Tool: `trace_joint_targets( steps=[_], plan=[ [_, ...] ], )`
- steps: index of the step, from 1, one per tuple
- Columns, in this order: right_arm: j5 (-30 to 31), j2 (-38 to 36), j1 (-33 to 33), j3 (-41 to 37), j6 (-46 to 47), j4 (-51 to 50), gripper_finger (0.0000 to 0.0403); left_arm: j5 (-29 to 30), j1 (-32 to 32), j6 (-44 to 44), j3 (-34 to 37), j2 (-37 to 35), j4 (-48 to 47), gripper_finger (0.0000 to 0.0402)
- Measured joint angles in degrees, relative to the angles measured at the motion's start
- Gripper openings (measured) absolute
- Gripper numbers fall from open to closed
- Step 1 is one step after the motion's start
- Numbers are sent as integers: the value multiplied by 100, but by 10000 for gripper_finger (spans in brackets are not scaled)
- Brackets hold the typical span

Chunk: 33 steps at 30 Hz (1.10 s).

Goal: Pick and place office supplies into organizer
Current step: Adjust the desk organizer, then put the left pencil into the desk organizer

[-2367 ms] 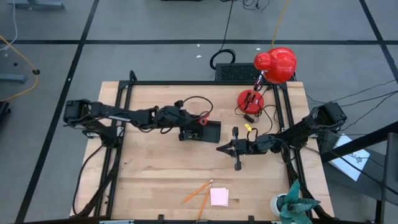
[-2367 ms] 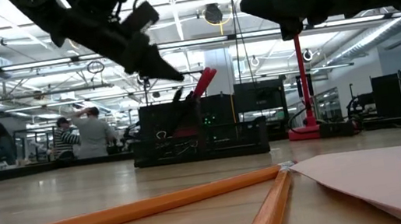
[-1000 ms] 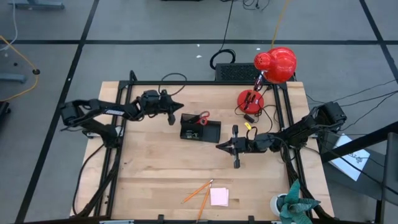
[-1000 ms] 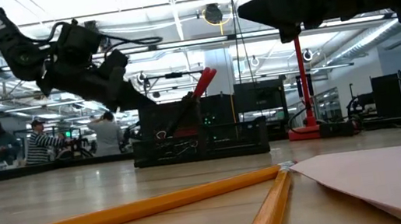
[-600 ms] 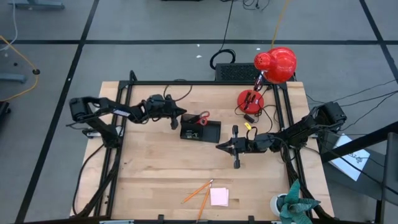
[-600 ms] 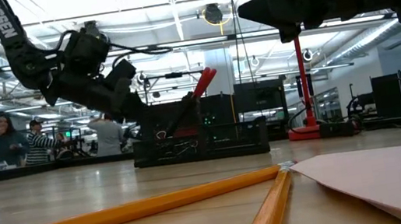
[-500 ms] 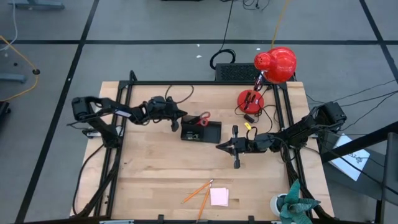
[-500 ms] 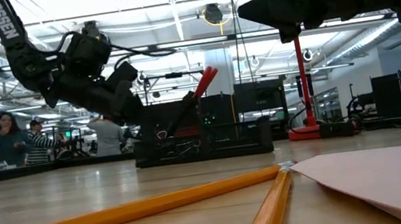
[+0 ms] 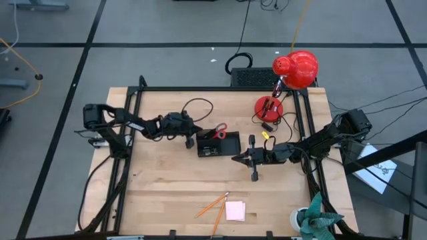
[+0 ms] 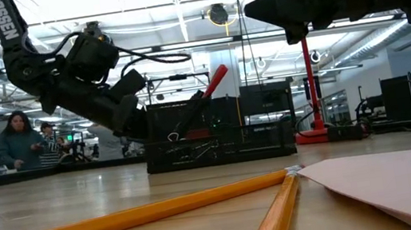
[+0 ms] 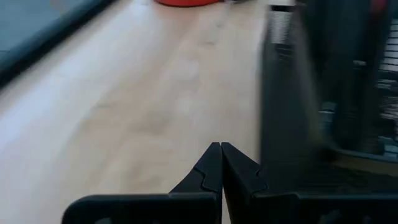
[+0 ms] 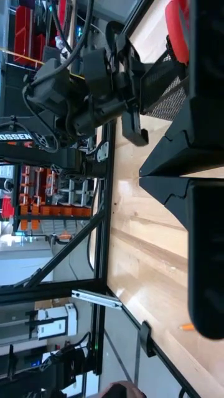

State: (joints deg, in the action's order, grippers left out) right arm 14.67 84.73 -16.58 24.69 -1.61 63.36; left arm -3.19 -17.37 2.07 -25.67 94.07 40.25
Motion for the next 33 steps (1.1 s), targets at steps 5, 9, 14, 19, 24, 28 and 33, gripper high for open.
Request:
trace_joint_targets(
  steps=[5, 9, 14, 19, 24, 28, 33],
  plan=[
    [-1, 0, 0, 2, 50, -102, 0, 656, -59, 201, 0, -598, -349, 7],
    [-4, 0, 0, 2, -29, -163, 0, 664, -21, 193, -4, -1585, -1171, 2],
    [-291, 0, 9, 2, -52, -264, 0, 317, 738, 59, -7, -2631, -2494, 9],
    [-296, 0, 24, 2, 51, -260, 0, 575, 2036, -373, -4, -3011, -2704, 4],
    [-298, 0, 24, 2, 52, -273, 0, 1426, 3267, -1183, -13, -2823, -2043, 3],
    [-299, 0, 39, 2, 52, -296, 0, 2089, 4076, -1756, -126, -2343, -2005, 4],
    [-301, 0, 42, 1, 52, -438, 0, 3036, 4802, -2314, -1115, -1433, -3168, 2]
  ],
)
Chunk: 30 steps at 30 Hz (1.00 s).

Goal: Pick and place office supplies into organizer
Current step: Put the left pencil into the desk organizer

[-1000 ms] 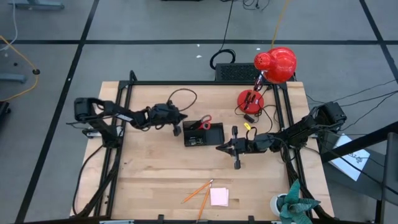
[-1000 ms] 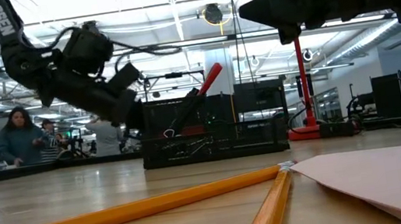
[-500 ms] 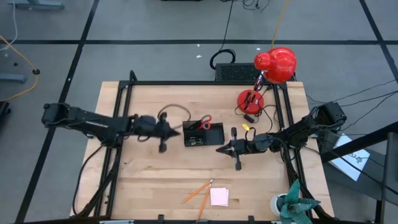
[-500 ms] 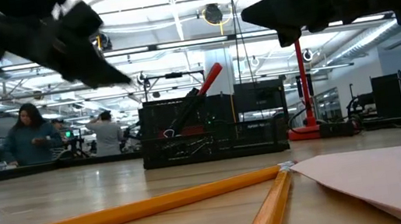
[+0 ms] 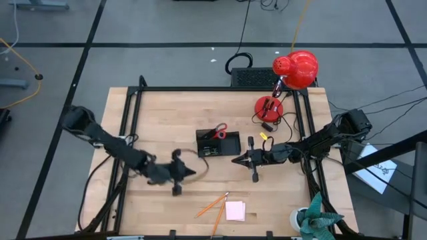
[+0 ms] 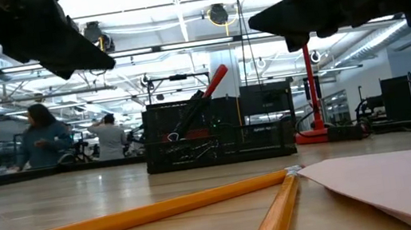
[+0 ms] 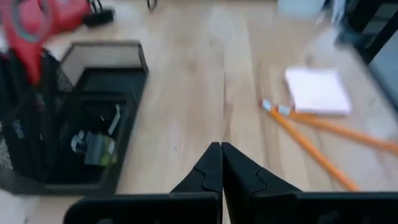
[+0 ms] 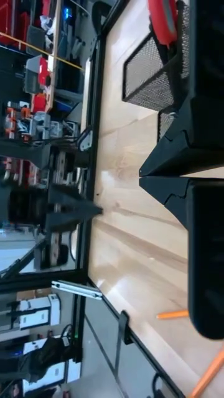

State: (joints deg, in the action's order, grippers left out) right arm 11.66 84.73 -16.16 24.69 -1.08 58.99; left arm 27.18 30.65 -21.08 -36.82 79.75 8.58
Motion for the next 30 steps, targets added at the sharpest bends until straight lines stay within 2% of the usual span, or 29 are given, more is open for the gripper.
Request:
trace_joint_targets(
  steps=[2, 7, 15, 19, 22, 26, 30],
  plan=[
    [0, 0, 0, -1, 0, -119, 0, 170, 183, -228, -546, 385, -760, 4],
    [0, 0, 0, -1, 153, -232, 0, 152, 409, -1308, -1833, 1344, -2085, 5],
    [2, -11, 0, -1, 233, -262, 0, -129, 466, -1306, -3581, 2610, -2791, 16],
    [-43, -245, -19, 5, 443, -466, 0, -481, 351, -1187, -4429, 3135, -3145, 55],
    [-405, -531, -68, -5, 669, -941, 0, -655, 256, -1211, -4941, 3515, -3543, 95],
    [-736, -1074, -166, -137, 851, -1528, 0, -695, 137, -1230, -5323, 3902, -4071, 143],
    [-742, -1611, -278, -492, 855, -1446, 0, -988, -18, -1464, -5522, 4116, -4235, 173]
  ],
)
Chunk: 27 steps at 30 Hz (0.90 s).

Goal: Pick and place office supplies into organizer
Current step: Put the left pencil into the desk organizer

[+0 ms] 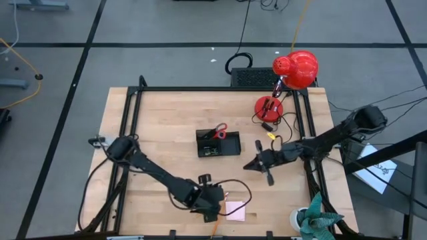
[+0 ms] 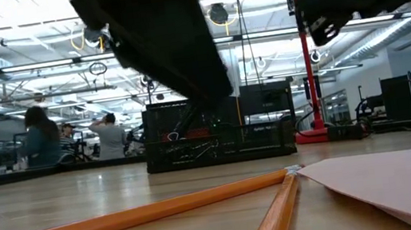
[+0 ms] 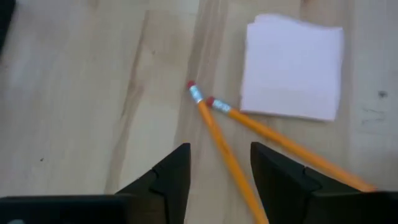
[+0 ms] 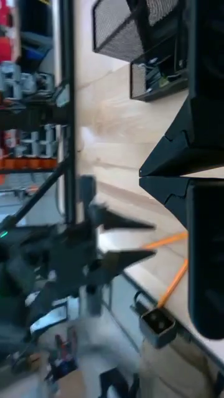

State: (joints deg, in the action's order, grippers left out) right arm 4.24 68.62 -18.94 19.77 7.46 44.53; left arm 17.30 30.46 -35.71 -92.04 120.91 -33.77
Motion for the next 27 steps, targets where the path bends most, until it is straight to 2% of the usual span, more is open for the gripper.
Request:
trace_joint_targets(
  steps=[10, 19, 27],
  plan=[
    [16, -689, -33, -965, 284, 1415, 0, -728, -236, 346, -36, 102, -32, 175],
    [200, -704, -30, -1036, 302, 1485, 0, -627, -339, -638, -134, 128, 153, 175],
    [195, -702, -30, -1036, 302, 1483, 0, -586, -297, -788, -127, 245, -105, 175]
  ],
)
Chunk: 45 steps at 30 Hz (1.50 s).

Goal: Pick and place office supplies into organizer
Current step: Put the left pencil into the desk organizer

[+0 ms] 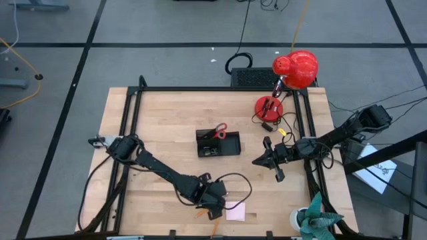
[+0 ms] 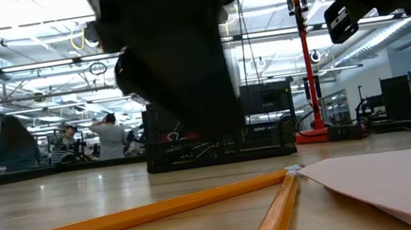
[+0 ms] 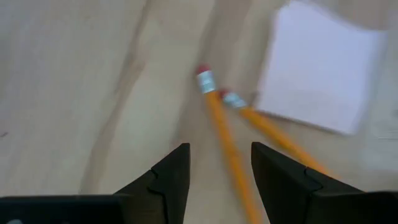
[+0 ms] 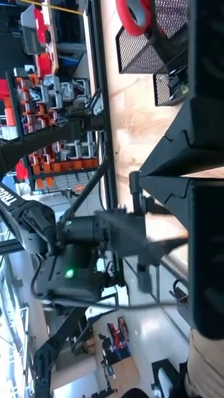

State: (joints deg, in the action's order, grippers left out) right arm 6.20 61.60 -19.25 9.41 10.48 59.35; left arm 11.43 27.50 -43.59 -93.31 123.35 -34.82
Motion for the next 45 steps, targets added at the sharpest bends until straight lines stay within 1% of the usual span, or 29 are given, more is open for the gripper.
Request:
trace_joint_targets(
  steps=[12, 14, 19, 23, 27, 30, 35, 40, 45],
  plan=[
    [0, 2, 0, 2, -17, 57, 0, -99, 30, -140, 5, 339, 51, 174],
    [0, 0, 0, 7, -20, 67, 0, -192, 36, -170, 4, 375, 103, 174],
    [0, 1, 0, 7, -15, 47, 0, -119, 79, -261, -18, 447, 49, 174],
    [0, 0, 0, 7, 52, 57, 0, -112, 82, -820, -41, 513, -346, 174],
    [0, 2, 0, 7, 83, 63, 0, -151, 103, -1410, -39, 552, -951, 174],
    [-14, 2, 0, 7, 85, 59, 0, -154, 105, -1896, -38, 570, -1117, 174],
    [-22, 2, 0, 7, 85, 63, 0, -236, 91, -2220, -28, 570, -1170, 174],
    [-24, 1, 0, 7, 109, 61, 0, -329, 89, -2729, -30, 559, -1648, 174],
    [-24, 2, 0, 7, 109, 61, 0, -511, 40, -2870, -30, 557, -1863, 174]
  ],
)
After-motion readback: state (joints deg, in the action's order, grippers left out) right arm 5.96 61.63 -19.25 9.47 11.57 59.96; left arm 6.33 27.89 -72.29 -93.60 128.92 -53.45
